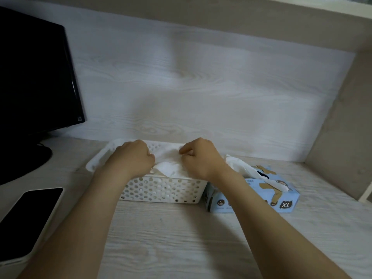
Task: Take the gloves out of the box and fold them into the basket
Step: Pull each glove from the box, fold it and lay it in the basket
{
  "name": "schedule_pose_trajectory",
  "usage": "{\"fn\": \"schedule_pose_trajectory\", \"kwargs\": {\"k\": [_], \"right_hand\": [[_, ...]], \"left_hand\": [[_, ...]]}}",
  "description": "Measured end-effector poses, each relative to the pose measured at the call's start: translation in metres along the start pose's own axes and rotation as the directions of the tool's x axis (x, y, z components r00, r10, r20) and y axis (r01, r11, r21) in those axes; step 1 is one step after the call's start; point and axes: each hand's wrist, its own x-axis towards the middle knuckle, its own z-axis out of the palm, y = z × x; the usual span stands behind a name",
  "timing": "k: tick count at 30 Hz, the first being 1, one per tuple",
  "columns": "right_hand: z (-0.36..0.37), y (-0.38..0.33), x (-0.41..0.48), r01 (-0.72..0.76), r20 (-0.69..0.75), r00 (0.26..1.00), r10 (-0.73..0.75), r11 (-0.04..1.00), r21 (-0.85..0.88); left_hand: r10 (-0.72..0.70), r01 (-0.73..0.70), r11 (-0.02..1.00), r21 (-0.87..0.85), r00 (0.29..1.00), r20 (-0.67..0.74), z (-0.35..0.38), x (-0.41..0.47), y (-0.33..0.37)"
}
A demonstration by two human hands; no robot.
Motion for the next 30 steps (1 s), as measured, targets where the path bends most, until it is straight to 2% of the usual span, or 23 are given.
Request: {"fn": "schedule_pose_trajectory", "kwargs": {"k": [1, 3, 5, 7, 10, 14, 18, 25, 30], "right_hand": [[0.000, 0.002, -0.004, 0.010, -0.115, 0.993, -0.009, 1.000, 0.004], [-0.002, 0.009, -0.014, 0.051, -0.357, 0.933, -0.040, 0.998, 0.022], [-0.009, 0.021, -0.024, 0.060, -0.479, 0.877, -0.031, 0.997, 0.045], [-0.017, 0.038, -0.033, 0.034, -0.526, 0.850, -0.011, 0.999, 0.034], [-0.032, 0.063, -0.046, 0.024, -0.560, 0.828, 0.024, 0.997, 0.078], [-0.045, 0.090, -0.057, 0.031, -0.481, 0.876, 0.018, 0.995, 0.094], [-0.043, 0.101, -0.066, 0.073, -0.470, 0.881, -0.045, 0.996, 0.042], [-0.039, 0.118, -0.065, 0.133, -0.574, 0.811, -0.113, 0.991, -0.007], [-0.035, 0.115, -0.064, 0.168, -0.657, 0.736, -0.164, 0.984, -0.057]], "left_hand": [[0.029, -0.028, 0.999, 0.015, 0.998, -0.049, 0.001, 0.000, -0.001], [0.140, -0.127, 0.989, 0.080, 0.974, -0.180, 0.002, -0.005, 0.006], [0.273, -0.269, 0.961, 0.058, 0.909, -0.316, 0.004, -0.015, 0.021], [0.369, -0.389, 0.921, 0.034, 0.839, -0.399, 0.008, -0.028, 0.042], [0.492, -0.513, 0.856, 0.064, 0.772, -0.402, 0.022, -0.041, 0.066], [0.638, -0.631, 0.761, 0.152, 0.683, -0.357, 0.047, -0.047, 0.089], [0.664, -0.631, 0.744, 0.219, 0.664, -0.344, 0.069, -0.050, 0.100], [0.590, -0.518, 0.807, 0.283, 0.711, -0.383, 0.083, -0.049, 0.098], [0.578, -0.498, 0.816, 0.293, 0.714, -0.396, 0.084, -0.051, 0.101]]}}
